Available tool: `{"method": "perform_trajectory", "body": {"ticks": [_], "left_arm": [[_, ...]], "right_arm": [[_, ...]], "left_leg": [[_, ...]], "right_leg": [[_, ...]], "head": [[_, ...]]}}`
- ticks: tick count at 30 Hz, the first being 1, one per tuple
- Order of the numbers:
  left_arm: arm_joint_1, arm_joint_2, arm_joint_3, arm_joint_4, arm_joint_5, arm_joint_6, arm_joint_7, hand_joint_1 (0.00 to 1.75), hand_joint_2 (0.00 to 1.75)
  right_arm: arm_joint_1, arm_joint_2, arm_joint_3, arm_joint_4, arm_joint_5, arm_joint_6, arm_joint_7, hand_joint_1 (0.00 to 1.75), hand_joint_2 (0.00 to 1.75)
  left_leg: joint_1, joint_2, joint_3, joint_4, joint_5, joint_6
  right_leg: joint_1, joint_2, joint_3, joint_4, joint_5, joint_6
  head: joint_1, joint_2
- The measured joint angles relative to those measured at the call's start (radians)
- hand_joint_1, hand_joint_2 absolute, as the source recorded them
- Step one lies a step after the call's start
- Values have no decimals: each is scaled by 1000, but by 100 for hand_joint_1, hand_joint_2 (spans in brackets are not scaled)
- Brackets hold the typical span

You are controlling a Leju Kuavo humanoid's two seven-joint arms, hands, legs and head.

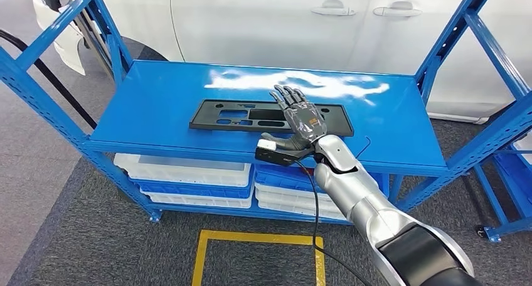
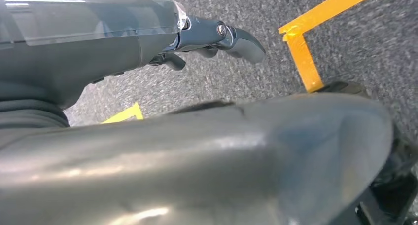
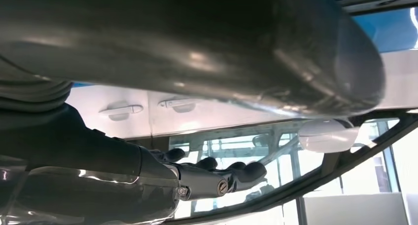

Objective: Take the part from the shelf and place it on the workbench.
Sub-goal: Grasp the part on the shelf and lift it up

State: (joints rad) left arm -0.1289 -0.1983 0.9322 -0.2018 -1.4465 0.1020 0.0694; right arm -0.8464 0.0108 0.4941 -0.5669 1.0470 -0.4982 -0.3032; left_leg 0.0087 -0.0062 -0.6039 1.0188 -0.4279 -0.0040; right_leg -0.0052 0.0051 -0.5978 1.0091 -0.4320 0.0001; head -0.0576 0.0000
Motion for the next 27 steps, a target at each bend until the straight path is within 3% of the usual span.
{"method": "perform_trajectory", "body": {"ticks": [2,4,5,7,8,9,10,11,12,14,16,19,21,23,24,25,27], "left_arm": [[1,0,0,0,0,0,1,0,0],[0,0,0,0,0,0,1,0,0],[-1,0,0,0,0,0,0,0,0],[-1,0,0,0,1,0,-1,0,0],[-1,0,0,0,1,0,-1,0,0],[-1,0,0,0,1,0,-1,0,0],[0,0,0,0,1,0,-1,0,0],[0,0,0,0,1,0,-1,0,0],[0,0,0,0,1,0,-1,0,0],[0,0,0,0,2,0,-1,0,0],[0,-1,0,0,3,0,-2,0,0],[0,-1,0,0,3,0,-2,0,0],[0,0,0,0,3,1,-2,0,0],[1,0,0,0,3,1,-2,0,0],[2,0,0,0,3,1,-2,0,0],[3,0,0,0,3,1,-2,0,0],[2,0,0,0,3,1,-2,0,0]], "right_arm": [[-2,0,1,3,-4,0,-2,0,0],[-6,0,2,5,-6,1,-3,0,0],[-8,0,2,6,-7,1,-4,0,0],[-10,0,3,11,-7,1,-5,0,0],[-8,0,3,15,-7,1,-5,0,0],[-7,0,4,18,-7,1,-5,0,0],[-6,0,5,21,-7,2,-5,0,0],[-6,0,6,22,-7,2,-5,0,0],[-8,0,6,23,-7,2,-5,0,0],[-13,0,7,24,-8,2,-5,0,0],[-15,1,8,26,-9,2,-5,0,0],[-15,3,9,29,-10,0,-6,0,0],[-15,5,9,30,-11,-1,-6,0,0],[-13,7,9,33,-11,-1,-6,0,0],[-12,7,9,35,-11,-1,-6,0,0],[-11,8,10,36,-11,-1,-6,0,0],[-10,9,10,38,-12,-1,-6,0,0]], "left_leg": [[-2,-2,1,-2,1,11],[0,-1,5,-10,5,23],[2,-1,7,-13,7,28],[2,0,7,-14,7,33],[2,0,7,-14,6,34],[2,0,7,-14,5,34],[2,-1,8,-13,5,35],[2,-2,10,-13,4,34],[1,-3,12,-13,2,32],[-2,-4,13,-11,-2,25],[-3,-3,13,-10,-4,16],[-2,-2,10,3,-18,0],[0,-1,-28,89,-67,-9],[2,0,-97,229,-128,-16],[2,0,-122,276,-139,-18],[3,0,-130,285,-129,-19],[4,0,-85,182,-59,-17]], "right_leg": [[1,1,0,-1,0,11],[-3,0,-8,20,-18,22],[-4,0,-24,57,-41,27],[-7,-1,-88,188,-104,34],[-8,-1,-120,251,-125,36],[-8,-1,-141,287,-129,37],[-8,-1,-141,281,-112,36],[-8,-1,-121,234,-79,33],[-7,-1,-87,160,-39,27],[-2,-2,-27,34,9,17],[5,-1,-12,-2,11,9],[-1,-1,-7,-12,15,-5],[-5,-3,-2,-18,16,-14],[-4,-3,-1,-17,14,-18],[-4,-4,-1,-16,13,-18],[-3,-4,0,-15,11,-18],[-4,-3,4,-10,6,-15]], "head": [[0,0],[0,0],[0,0],[0,0],[0,0],[0,0],[0,0],[0,0],[0,0],[0,0],[0,0],[0,0],[0,0],[0,0],[0,0],[0,0],[0,0]]}}
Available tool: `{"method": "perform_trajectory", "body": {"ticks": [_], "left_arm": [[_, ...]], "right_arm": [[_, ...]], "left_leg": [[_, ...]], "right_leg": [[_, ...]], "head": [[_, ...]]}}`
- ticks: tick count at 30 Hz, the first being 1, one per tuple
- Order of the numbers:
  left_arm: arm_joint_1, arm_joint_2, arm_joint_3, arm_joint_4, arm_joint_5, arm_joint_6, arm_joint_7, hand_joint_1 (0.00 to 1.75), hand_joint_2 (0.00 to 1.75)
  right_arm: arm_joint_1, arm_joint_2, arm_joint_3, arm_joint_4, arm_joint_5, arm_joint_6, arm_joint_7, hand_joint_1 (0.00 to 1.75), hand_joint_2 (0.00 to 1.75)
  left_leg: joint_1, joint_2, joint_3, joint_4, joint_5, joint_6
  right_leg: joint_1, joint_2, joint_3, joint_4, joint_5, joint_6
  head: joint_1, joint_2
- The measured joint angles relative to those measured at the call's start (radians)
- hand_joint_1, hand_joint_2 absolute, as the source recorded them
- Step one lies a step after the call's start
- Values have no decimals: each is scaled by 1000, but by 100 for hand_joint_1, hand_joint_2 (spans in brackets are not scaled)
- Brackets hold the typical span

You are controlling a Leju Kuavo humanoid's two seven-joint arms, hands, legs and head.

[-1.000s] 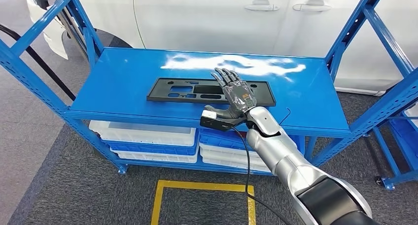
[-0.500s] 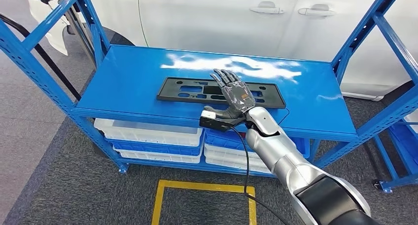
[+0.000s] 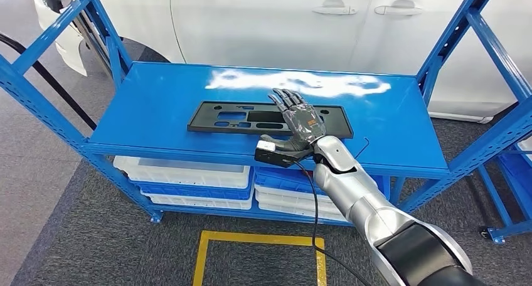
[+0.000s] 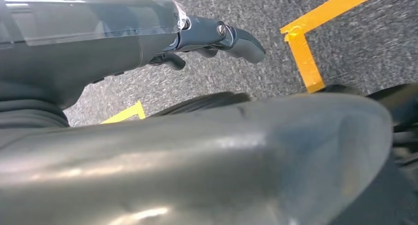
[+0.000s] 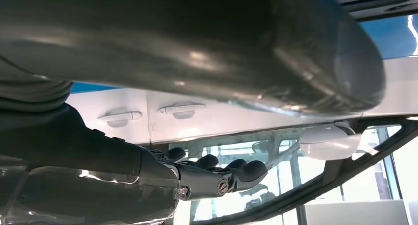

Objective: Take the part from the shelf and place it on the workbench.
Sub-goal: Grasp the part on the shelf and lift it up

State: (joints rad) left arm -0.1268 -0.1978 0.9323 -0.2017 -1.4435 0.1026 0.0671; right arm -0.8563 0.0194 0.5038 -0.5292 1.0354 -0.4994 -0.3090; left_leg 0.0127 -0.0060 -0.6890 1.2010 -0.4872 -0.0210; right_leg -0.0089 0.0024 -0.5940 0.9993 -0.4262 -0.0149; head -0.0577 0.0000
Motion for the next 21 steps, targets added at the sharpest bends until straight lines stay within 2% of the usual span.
{"method": "perform_trajectory", "body": {"ticks": [2,3,7,9,11,12,13,14,16,17,18,19,21], "left_arm": [[-1,0,0,0,0,0,0,0,0],[-1,0,0,0,0,0,0,0,0],[-1,0,0,0,-1,0,0,0,0],[-1,0,0,0,-1,0,0,0,0],[-1,0,0,0,-2,0,0,0,0],[0,0,0,0,-2,0,0,0,0],[0,1,0,0,-2,0,0,0,0],[0,1,0,0,-2,0,0,0,0],[0,0,0,0,-2,0,0,0,0],[0,0,0,0,-2,0,0,0,0],[-1,0,0,0,-2,0,-1,0,0],[-1,0,0,0,-2,0,-2,0,0],[-1,1,0,0,-2,0,-2,0,0]], "right_arm": [[-1,1,0,0,-1,0,0,0,0],[-1,2,0,0,-1,0,0,0,0],[-1,2,1,0,-1,-1,0,0,0],[-2,2,1,1,-1,-1,0,0,0],[0,2,1,3,-1,-1,1,0,0],[3,2,1,5,-1,-1,2,0,0],[5,2,1,7,-1,-2,2,0,0],[6,2,1,8,-1,-2,2,0,0],[3,1,1,9,-1,-2,3,0,0],[0,1,1,9,-1,-2,3,0,0],[-1,1,1,9,-1,-2,3,0,0],[-2,2,1,9,-2,-3,3,0,0],[-1,1,1,10,-2,-3,4,0,0]], "left_leg": [[-1,0,64,-133,52,8],[-3,-1,81,-168,60,13],[-4,-2,88,-187,61,37],[-2,-1,91,-192,63,47],[-2,0,91,-192,62,51],[-3,0,91,-191,61,52],[-3,-1,92,-191,60,53],[-3,-2,93,-190,58,52],[-3,-4,98,-188,54,49],[-5,-4,99,-186,51,46],[-7,-4,100,-186,48,41],[-8,-3,101,-186,47,37],[-10,-3,103,-190,44,26]], "right_leg": [[3,2,2,7,-7,8],[5,2,2,10,-10,12],[3,2,-3,20,-21,34],[0,2,-38,95,-65,44],[-1,1,-107,232,-125,51],[-2,1,-136,285,-139,52],[-3,1,-150,305,-133,53],[-4,1,-144,282,-108,51],[-3,1,-85,147,-32,42],[0,1,-54,80,-6,37],[2,1,-34,36,6,32],[5,1,-25,16,7,28],[5,1,-20,10,5,20]], "head": [[0,0],[0,0],[0,0],[0,0],[0,0],[0,0],[0,0],[0,0],[0,0],[0,0],[0,0],[0,0],[0,0]]}}
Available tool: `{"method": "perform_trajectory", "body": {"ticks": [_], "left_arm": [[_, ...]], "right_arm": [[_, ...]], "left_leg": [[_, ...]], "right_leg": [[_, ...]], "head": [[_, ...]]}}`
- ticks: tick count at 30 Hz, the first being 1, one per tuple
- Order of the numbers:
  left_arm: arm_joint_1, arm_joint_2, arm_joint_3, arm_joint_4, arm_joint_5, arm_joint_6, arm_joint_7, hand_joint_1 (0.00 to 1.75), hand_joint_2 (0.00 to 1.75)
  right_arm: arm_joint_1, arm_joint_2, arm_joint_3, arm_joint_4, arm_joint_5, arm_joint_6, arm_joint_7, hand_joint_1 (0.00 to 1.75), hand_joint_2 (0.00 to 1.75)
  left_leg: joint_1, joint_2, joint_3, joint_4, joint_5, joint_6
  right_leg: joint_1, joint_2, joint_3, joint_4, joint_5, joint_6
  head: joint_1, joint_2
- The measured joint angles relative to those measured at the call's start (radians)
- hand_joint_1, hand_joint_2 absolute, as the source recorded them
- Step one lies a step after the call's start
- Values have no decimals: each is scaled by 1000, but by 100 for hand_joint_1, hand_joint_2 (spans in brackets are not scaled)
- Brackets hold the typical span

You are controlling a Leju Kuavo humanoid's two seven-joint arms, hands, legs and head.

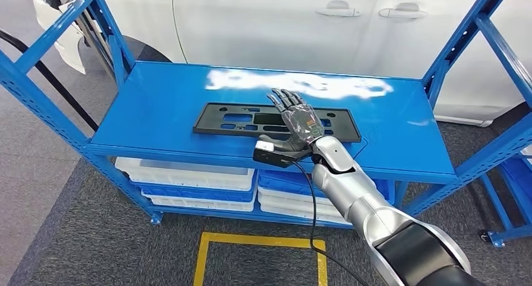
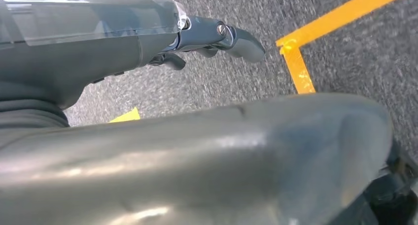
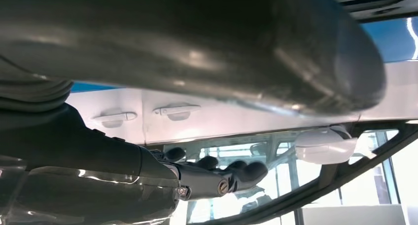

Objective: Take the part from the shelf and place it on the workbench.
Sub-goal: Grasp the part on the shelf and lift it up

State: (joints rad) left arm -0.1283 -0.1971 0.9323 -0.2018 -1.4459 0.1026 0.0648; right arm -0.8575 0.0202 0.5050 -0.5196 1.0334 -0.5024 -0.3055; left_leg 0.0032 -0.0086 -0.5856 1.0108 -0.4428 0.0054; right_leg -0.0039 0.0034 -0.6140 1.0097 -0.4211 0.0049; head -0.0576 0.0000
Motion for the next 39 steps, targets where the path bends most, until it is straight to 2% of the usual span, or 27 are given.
{"method": "perform_trajectory", "body": {"ticks": [2,3,5,6,7,8,9,10,12,13,15,17,18,20,21,22,23,24,26,27,28,31,33,36,37,38,39], "left_arm": [[0,0,0,0,0,0,0,0,0],[0,1,0,0,0,0,-1,0,0],[0,1,0,0,0,0,0,0,0],[1,1,0,0,0,0,0,0,0],[2,1,0,0,0,0,0,0,0],[3,1,0,0,0,0,0,0,0],[4,2,0,0,0,-1,0,0,0],[3,2,0,0,0,-2,0,0,0],[2,2,0,0,0,-7,-2,0,0],[2,2,0,0,0,-11,-4,0,0],[2,2,0,0,0,-19,-10,0,0],[2,2,0,0,0,-23,-14,0,0],[1,2,0,0,0,-25,-15,0,0],[1,2,0,0,0,-28,-16,0,0],[1,2,0,0,-1,-29,-16,0,0],[1,2,0,0,-2,-30,-16,0,0],[1,2,-1,0,-3,-31,-16,0,0],[1,2,-1,0,-5,-31,-16,0,0],[1,2,-3,0,-6,-32,-16,0,0],[1,2,-3,0,-7,-33,-16,0,0],[1,2,-4,0,-7,-33,-16,0,0],[0,2,-4,0,-9,-33,-15,0,0],[0,2,-5,0,-9,-33,-15,0,0],[0,3,-5,0,-9,-33,-15,0,0],[1,3,-5,0,-9,-32,-15,0,0],[1,3,-5,0,-9,-32,-15,0,0],[1,3,-5,0,-9,-32,-15,0,0]], "right_arm": [[-1,0,0,0,-1,0,0,0,0],[-1,0,0,0,-1,0,0,0,0],[0,1,0,2,-1,0,0,0,0],[2,1,0,3,-1,0,0,0,0],[3,1,0,5,-1,0,0,0,0],[4,1,0,6,-1,0,0,0,0],[5,1,0,6,-1,0,0,0,0],[5,1,0,6,-1,0,1,0,0],[3,1,0,6,-2,0,2,0,0],[3,1,0,6,-2,1,3,0,0],[3,1,0,6,-2,1,4,0,0],[1,1,0,6,-1,1,6,0,0],[-1,1,0,6,-1,1,7,0,0],[-1,0,0,8,4,1,12,0,0],[1,0,0,10,7,1,17,0,44],[4,0,0,12,10,1,21,0,87],[5,0,1,15,13,0,24,0,131],[5,0,1,16,17,0,28,0,175],[3,0,2,17,25,-2,35,0,175],[1,-1,2,18,31,-4,40,0,175],[0,-1,4,18,38,-7,47,0,175],[1,-2,13,22,61,-22,67,0,175],[1,-2,16,23,67,-29,74,0,175],[1,-2,21,26,78,-34,80,0,175],[2,-2,24,28,84,-34,84,0,175],[2,-2,27,29,91,-35,90,0,175],[2,-2,29,30,99,-35,97,0,175]], "left_leg": [[-1,1,-6,25,-20,-9],[0,2,-25,67,-44,-14],[4,2,-90,201,-105,-21],[6,2,-122,261,-124,-23],[7,2,-140,289,-124,-25],[8,2,-139,276,-103,-26],[9,3,-117,224,-67,-26],[10,3,-84,148,-27,-24],[8,3,-29,32,16,-17],[6,3,-19,9,20,-13],[5,1,-19,5,19,-1],[6,1,-15,-2,22,11],[8,2,-14,-5,24,16],[8,3,-13,-6,23,21],[8,3,-13,-6,22,22],[8,3,-13,-6,22,22],[8,2,-12,-5,22,22],[8,1,-11,-5,21,22],[6,0,-9,-2,17,17],[4,0,-10,-1,15,13],[3,0,-10,0,14,9],[2,1,-10,1,9,-7],[3,2,-25,41,-20,-16],[7,2,-111,225,-109,-25],[7,2,-136,274,-122,-26],[7,3,-144,288,-116,-26],[8,3,-132,259,-90,-25]], "right_leg": [[-6,-1,9,-11,2,-12],[-9,-2,13,-15,3,-17],[-7,-3,17,-16,1,-24],[-7,-3,17,-16,0,-25],[-6,-2,18,-15,-2,-25],[-6,-2,20,-14,-4,-23],[-6,-1,23,-12,-7,-21],[-6,-1,26,-10,-11,-18],[-3,1,28,-4,-18,-9],[-1,1,26,-2,-20,-5],[-1,1,25,-2,-20,7],[-5,0,18,16,-36,19],[-6,0,3,49,-57,24],[-9,-1,-59,175,-117,30],[-9,-1,-94,241,-140,32],[-10,-1,-117,282,-146,33],[-10,-1,-122,285,-132,33],[-10,-1,-107,245,-101,31],[-8,-1,-42,104,-31,24],[-6,-1,-16,47,-10,19],[-3,0,-2,13,-2,14],[-3,1,3,-2,-2,-1],[-7,0,7,-7,0,-13],[-5,-1,8,-8,-1,-22],[-4,-1,8,-7,-1,-23],[-4,-1,9,-6,-2,-23],[-3,-1,10,-5,-4,-23]], "head": [[0,0],[0,0],[0,0],[0,0],[0,0],[0,0],[0,0],[0,0],[0,0],[0,0],[0,0],[0,0],[0,0],[0,0],[0,0],[0,0],[0,0],[0,0],[0,0],[0,0],[0,0],[0,0],[0,0],[0,0],[0,0],[0,0],[0,0]]}}
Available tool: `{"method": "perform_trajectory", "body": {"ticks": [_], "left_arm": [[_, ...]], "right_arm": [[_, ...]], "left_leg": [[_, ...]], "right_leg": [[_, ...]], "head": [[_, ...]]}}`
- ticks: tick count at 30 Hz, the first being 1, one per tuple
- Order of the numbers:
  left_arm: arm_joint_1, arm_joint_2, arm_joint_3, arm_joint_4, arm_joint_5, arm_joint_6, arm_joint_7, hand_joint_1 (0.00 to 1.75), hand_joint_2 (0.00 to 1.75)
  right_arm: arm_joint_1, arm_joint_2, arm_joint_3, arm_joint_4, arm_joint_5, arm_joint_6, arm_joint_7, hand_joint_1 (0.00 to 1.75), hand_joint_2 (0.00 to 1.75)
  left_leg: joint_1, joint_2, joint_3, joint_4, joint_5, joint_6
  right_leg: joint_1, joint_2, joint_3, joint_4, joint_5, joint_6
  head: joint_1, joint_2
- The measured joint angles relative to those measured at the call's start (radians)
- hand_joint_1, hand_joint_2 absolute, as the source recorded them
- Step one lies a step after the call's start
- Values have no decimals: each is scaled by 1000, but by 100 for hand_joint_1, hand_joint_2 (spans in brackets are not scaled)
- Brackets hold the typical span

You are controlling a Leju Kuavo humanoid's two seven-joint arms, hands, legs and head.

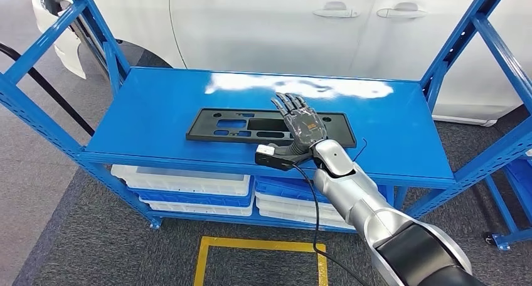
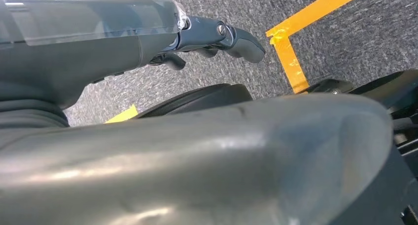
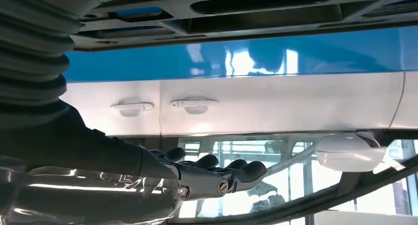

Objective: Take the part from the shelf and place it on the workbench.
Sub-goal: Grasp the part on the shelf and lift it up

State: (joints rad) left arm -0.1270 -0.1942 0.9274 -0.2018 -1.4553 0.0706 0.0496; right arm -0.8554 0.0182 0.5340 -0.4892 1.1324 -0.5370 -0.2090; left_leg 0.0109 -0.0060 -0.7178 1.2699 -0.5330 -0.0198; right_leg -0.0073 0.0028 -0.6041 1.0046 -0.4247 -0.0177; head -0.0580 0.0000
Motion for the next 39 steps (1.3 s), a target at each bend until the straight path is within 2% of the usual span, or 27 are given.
{"method": "perform_trajectory", "body": {"ticks": [2,3,4,8,10,12,13,14,15,17,18,19,21,23,24,25,27,28,29,30,31,32,34,35,38,39], "left_arm": [[-1,0,0,0,0,0,0,0,0],[-1,0,0,0,0,1,0,0,0],[-1,0,0,0,0,1,0,0,0],[-1,0,0,0,0,1,0,0,0],[-2,0,0,0,0,1,0,0,0],[-2,0,0,0,0,1,0,0,0],[-1,0,0,0,0,1,0,0,0],[-1,0,0,0,0,1,0,0,0],[0,0,0,0,0,1,0,0,0],[0,0,0,0,0,1,0,0,0],[-1,0,0,0,0,1,0,0,0],[-1,0,0,0,0,1,0,0,0],[0,0,0,0,0,2,0,0,0],[0,0,0,0,0,2,0,0,0],[-1,0,0,0,0,2,0,0,0],[-1,0,0,0,0,2,0,0,0],[0,0,0,0,0,2,0,0,0],[0,0,0,0,0,2,0,0,0],[0,0,0,0,0,2,0,0,0],[1,0,0,0,0,2,0,0,0],[1,0,0,0,0,2,0,0,0],[0,0,0,0,0,2,0,0,0],[-1,0,0,0,-1,1,0,0,0],[-1,0,0,0,-1,1,0,0,0],[-1,0,0,0,-1,0,1,0,0],[-1,0,0,0,-1,0,0,0,0]], "right_arm": [[-1,0,4,1,16,0,15,0,175],[-2,0,7,1,23,0,22,0,175],[-3,0,10,2,32,-1,30,0,175],[-7,0,22,9,77,-3,70,0,175],[-13,-1,28,14,102,-2,91,0,175],[-16,-2,35,23,124,-1,108,0,175],[-16,-3,39,29,135,-1,117,0,175],[-15,-3,43,35,148,0,126,0,175],[-17,-4,48,41,165,1,138,0,175],[-25,-7,58,50,203,8,167,0,175],[-32,-8,64,55,223,14,182,0,175],[-38,-8,70,59,240,19,195,0,175],[-46,-9,83,68,268,31,217,0,175],[-50,-12,95,75,288,41,233,0,175],[-53,-13,100,78,295,46,238,0,175],[-56,-14,105,81,301,52,243,0,175],[-60,-14,117,87,313,65,254,0,175],[-61,-14,123,90,321,73,260,0,175],[-61,-14,130,94,329,81,268,0,175],[-62,-14,135,98,338,90,276,0,175],[-64,-14,141,100,347,99,284,0,175],[-68,-14,145,102,354,110,293,0,175],[-79,-14,152,107,366,137,308,0,175],[-86,-14,154,109,370,151,313,0,175],[-101,-14,158,116,374,177,318,0,175],[-106,-14,159,118,374,182,318,0,175]], "left_leg": [[0,0,64,-135,68,5],[-1,0,93,-195,90,9],[-2,0,110,-231,98,14],[-3,-2,119,-253,103,36],[0,0,121,-260,108,46],[-1,0,120,-260,108,49],[-1,0,120,-259,108,49],[-1,0,120,-259,108,50],[-1,-1,120,-258,107,49],[-1,-3,121,-256,105,47],[-3,-3,121,-254,104,44],[-4,-3,120,-254,103,40],[-6,-3,119,-256,104,31],[-7,-2,118,-254,99,20],[-7,-1,112,-236,86,15],[-7,-1,95,-198,62,11],[-3,0,37,-69,-1,5],[-2,0,7,-6,-24,2],[-1,0,-11,28,-29,0],[0,0,-11,23,-14,0],[1,0,11,-24,18,0],[2,1,46,-99,56,1],[-1,0,106,-219,98,9],[-2,0,118,-246,102,14],[-3,-1,120,-255,105,32],[-2,-1,121,-258,108,38]], "right_leg": [[1,1,3,5,-5,4],[2,2,3,8,-8,8],[4,2,2,11,-9,12],[4,3,-2,17,-16,34],[1,2,-31,82,-59,45],[-2,2,-96,218,-122,53],[-3,2,-125,276,-140,55],[-4,2,-138,301,-140,56],[-4,2,-132,285,-119,55],[-4,2,-68,149,-48,47],[-2,1,-35,79,-21,42],[1,1,-13,31,-6,37],[6,1,-4,8,-4,29],[1,1,-1,0,1,18],[-2,0,1,-5,4,11],[-5,-1,4,-10,6,6],[-4,-2,5,-11,6,0],[-3,-2,5,-10,5,0],[-2,-2,5,-9,5,0],[-1,-2,6,-8,4,0],[-2,-2,6,-6,2,2],[-2,-2,7,-3,0,4],[2,0,6,4,-5,12],[3,0,5,6,-6,17],[2,0,3,8,-8,34],[0,0,-2,21,-19,40]], "head": [[0,0],[0,0],[0,0],[0,0],[0,0],[0,0],[0,0],[0,0],[0,0],[0,0],[0,0],[0,0],[0,0],[0,0],[0,0],[0,0],[0,0],[0,0],[0,0],[0,0],[0,0],[0,0],[0,0],[0,0],[0,0],[0,0]]}}
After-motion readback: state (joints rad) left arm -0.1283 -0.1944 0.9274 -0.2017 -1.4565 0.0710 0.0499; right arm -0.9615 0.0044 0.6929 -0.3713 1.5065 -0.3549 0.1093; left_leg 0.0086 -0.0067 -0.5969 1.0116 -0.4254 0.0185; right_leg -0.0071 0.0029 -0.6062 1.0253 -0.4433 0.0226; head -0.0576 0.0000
